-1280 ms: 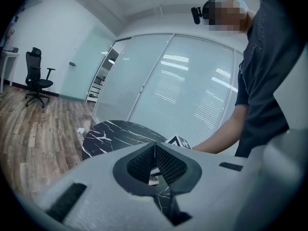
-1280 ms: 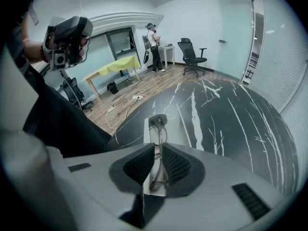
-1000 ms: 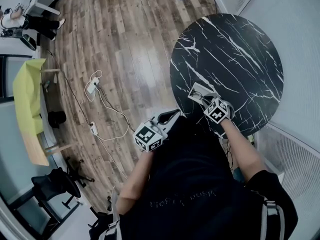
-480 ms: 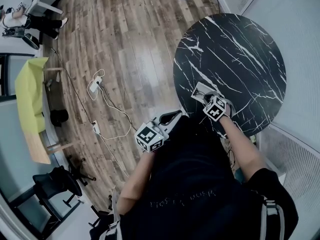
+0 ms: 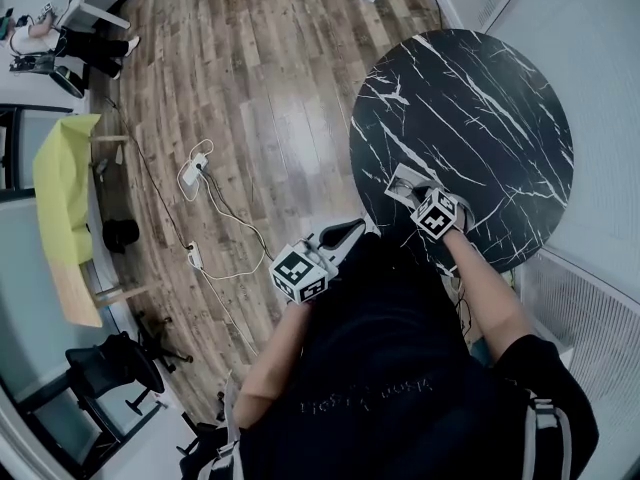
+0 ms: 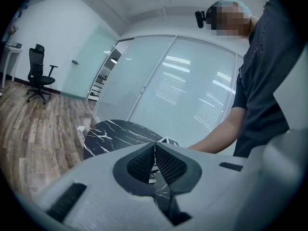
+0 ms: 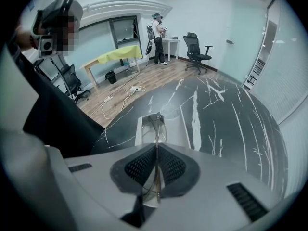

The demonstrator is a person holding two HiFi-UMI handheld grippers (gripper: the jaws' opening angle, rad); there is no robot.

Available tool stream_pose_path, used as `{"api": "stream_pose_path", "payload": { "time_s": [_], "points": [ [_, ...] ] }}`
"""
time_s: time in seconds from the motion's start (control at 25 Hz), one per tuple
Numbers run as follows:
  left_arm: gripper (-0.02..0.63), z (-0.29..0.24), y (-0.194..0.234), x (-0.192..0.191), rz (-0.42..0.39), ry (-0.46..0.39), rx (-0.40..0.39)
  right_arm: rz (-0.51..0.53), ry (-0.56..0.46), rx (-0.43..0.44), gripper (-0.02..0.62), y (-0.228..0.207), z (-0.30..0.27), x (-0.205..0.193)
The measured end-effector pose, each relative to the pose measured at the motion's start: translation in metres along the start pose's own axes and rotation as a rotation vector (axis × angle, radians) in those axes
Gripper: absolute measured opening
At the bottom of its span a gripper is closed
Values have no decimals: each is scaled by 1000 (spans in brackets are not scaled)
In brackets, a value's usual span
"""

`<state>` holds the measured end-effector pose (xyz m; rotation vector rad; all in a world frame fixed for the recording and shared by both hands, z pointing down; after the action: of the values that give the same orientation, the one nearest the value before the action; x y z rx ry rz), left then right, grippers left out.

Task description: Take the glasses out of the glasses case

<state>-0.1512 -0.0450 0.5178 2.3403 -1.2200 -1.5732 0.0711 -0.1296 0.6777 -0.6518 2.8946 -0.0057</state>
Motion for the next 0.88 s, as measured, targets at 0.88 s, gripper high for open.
{"api": "stream_pose_path", "payload": {
  "time_s": [0.88],
  "points": [
    [20,-4,-8,-6,-16,-7,-17,-105,-170,-27,32,7,58,-16]
  ]
}}
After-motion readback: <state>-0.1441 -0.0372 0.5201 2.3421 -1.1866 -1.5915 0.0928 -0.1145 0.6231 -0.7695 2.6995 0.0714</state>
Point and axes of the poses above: the fingertips, and each gripper's own axes: z backward along the fingers, y to its left, x out of its top, the point moved 9 cm from there along z, backward along the fingers, and after that the axes turned 15 degrees about y, right-handed, at the moved point
